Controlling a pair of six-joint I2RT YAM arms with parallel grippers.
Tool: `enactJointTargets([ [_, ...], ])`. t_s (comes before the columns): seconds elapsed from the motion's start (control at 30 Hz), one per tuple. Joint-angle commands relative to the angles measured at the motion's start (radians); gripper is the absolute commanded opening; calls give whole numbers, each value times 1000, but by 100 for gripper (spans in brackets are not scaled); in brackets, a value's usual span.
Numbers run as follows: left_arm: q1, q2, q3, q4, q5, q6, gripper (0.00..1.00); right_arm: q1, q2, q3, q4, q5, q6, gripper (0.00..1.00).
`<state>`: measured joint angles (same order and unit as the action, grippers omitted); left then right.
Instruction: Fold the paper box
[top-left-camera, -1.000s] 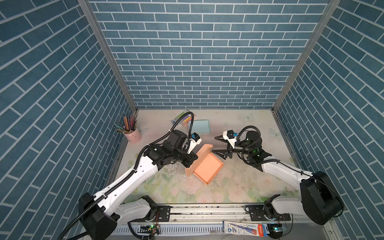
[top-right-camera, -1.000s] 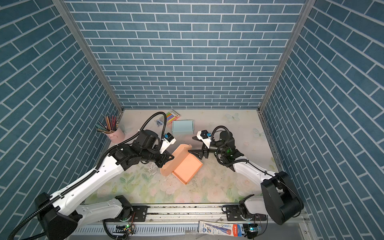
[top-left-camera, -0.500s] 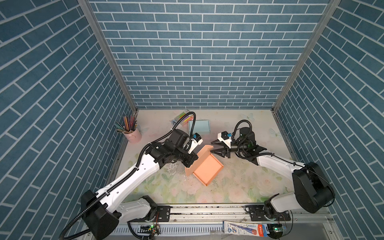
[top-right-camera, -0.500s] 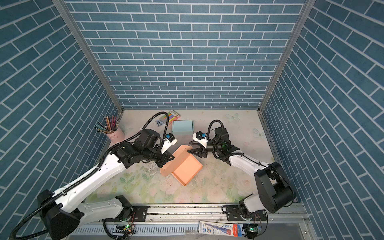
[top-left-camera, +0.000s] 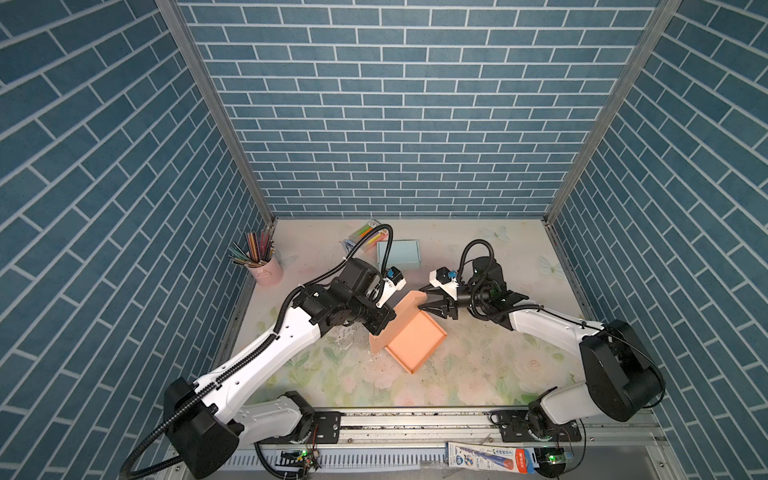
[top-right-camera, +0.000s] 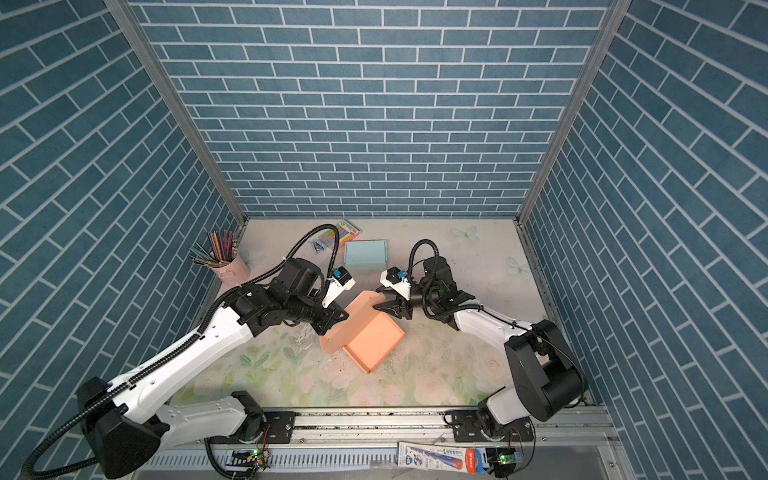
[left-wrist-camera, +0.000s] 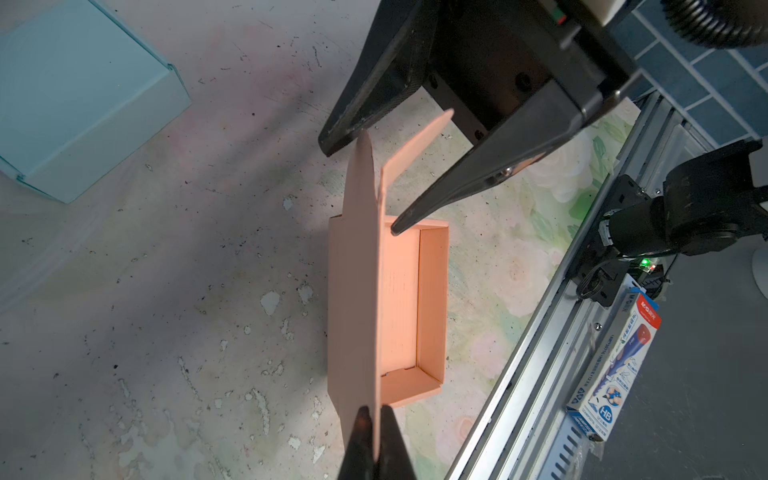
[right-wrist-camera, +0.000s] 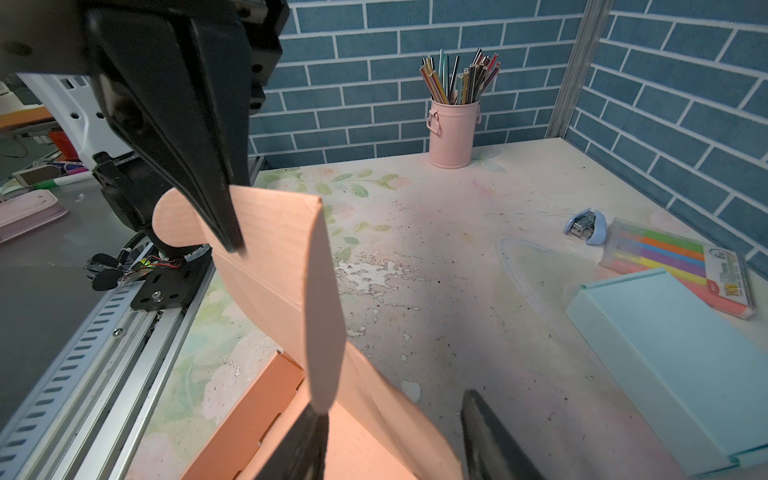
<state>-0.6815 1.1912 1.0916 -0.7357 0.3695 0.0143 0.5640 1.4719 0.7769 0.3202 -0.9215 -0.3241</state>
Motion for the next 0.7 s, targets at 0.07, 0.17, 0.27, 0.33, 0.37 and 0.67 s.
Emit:
enactJointTargets([
  [0.07,-8,10,26,-5,-26,26,0,7,6,35,-21,-1,-61,37],
  [0.17,-12,16,26,-6,-37,24,0,7,5,35,-24,0,-65,27],
  [0.27,-16,21,29,-9,-48,25,0,8,5,35,-31,3,-68,20],
  [0.33,-17,26,30,-10,-52,26,0,9,8,38,-40,8,-72,15],
  [0.37,-16,27,29,-8,-56,27,0,9,11,42,-45,11,-73,12],
  [0.67,-19,13,-6,26,-98,17,24,10,24,52,-115,37,-111,1],
])
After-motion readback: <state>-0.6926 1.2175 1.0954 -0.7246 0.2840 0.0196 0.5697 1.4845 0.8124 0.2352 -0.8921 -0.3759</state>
